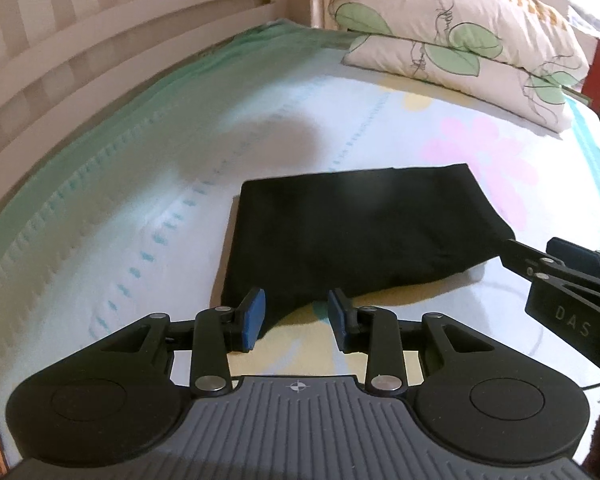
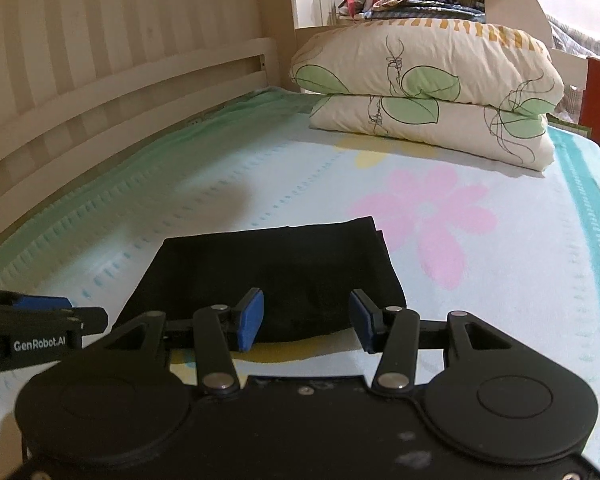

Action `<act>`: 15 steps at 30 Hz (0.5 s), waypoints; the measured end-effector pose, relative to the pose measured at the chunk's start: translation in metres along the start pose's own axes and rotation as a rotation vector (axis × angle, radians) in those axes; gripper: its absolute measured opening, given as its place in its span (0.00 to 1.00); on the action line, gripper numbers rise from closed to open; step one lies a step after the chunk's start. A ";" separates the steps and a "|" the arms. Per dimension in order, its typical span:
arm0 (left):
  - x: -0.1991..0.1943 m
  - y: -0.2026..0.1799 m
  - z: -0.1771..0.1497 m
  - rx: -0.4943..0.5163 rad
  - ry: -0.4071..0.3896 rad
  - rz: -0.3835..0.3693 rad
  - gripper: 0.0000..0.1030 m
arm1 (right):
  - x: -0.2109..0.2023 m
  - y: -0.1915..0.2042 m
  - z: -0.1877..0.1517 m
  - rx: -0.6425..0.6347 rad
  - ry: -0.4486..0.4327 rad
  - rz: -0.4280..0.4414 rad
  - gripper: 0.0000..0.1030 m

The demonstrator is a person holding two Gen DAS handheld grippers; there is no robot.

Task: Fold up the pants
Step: 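Open both grippers and withdraw them from the folded pants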

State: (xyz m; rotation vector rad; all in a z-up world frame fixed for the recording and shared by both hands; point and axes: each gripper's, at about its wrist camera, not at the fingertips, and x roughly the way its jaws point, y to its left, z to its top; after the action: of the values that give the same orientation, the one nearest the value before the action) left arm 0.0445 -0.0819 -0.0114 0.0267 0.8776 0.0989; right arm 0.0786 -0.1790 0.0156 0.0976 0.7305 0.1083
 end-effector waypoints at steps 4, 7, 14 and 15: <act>0.003 0.003 -0.001 -0.017 0.020 0.000 0.33 | 0.001 0.002 0.000 -0.006 0.009 -0.003 0.49; 0.005 0.004 -0.001 -0.027 0.035 -0.005 0.33 | 0.003 0.006 0.003 -0.014 0.011 -0.014 0.49; 0.009 0.003 -0.003 -0.035 0.068 -0.018 0.33 | 0.006 0.006 0.002 -0.012 0.026 -0.026 0.49; 0.009 0.003 -0.003 -0.035 0.071 -0.018 0.33 | 0.006 0.006 0.003 -0.011 0.028 -0.025 0.49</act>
State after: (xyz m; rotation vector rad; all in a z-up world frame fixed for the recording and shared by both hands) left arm 0.0479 -0.0781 -0.0199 -0.0178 0.9463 0.0987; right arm 0.0848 -0.1727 0.0141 0.0768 0.7585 0.0900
